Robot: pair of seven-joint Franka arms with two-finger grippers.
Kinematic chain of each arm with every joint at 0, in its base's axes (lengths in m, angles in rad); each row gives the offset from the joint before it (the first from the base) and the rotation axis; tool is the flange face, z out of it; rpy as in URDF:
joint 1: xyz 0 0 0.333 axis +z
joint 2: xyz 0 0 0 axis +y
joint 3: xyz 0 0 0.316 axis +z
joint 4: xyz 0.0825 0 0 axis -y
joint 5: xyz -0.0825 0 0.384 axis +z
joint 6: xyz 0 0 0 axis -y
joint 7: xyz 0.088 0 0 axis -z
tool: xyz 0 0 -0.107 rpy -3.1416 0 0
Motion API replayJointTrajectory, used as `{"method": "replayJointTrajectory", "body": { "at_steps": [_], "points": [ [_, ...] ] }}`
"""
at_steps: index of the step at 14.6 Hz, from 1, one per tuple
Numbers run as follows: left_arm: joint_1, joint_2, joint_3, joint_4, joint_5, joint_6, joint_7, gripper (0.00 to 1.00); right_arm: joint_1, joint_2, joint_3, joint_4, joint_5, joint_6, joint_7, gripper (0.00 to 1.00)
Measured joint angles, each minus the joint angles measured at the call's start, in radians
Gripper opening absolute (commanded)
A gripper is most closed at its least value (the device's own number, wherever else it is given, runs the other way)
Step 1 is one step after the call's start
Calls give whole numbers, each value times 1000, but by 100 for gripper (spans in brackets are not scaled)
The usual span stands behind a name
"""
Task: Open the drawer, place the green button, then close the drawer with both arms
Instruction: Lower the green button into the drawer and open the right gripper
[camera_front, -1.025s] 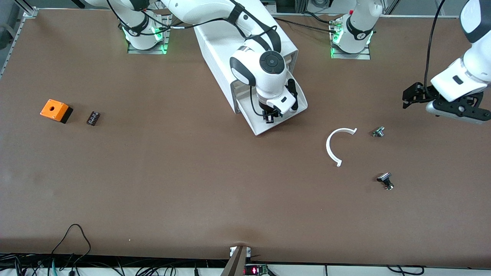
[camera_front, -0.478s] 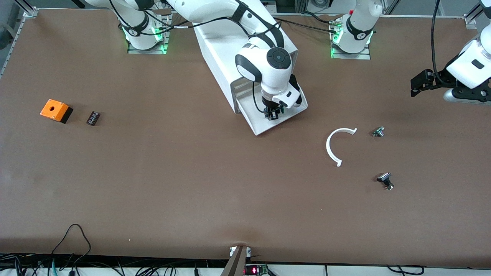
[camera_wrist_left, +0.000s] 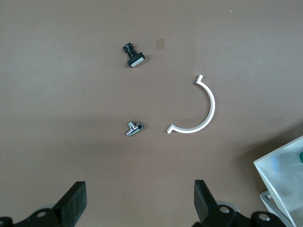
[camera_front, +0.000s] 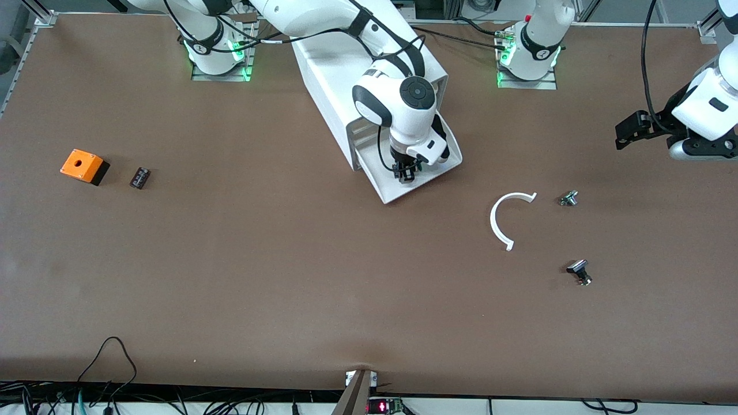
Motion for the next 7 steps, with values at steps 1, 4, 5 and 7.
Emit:
{"method": "replayJointTrajectory", "body": {
  "at_steps": [1, 4, 5, 7],
  "points": [
    [0, 0, 1, 1, 0, 0, -4, 100, 0, -2, 0, 3, 0, 2, 7, 100],
    [1, 0, 1, 11, 0, 2, -5, 100, -1, -24, -4, 15, 1, 3, 44, 100],
    [1, 1, 1, 13, 0, 2, -6, 100, -3, -38, -7, 25, 11, 2, 62, 100],
    [1, 2, 3, 17, 0, 2, -7, 100, -11, -72, -24, 40, 61, -21, 80, 100]
  ]
}}
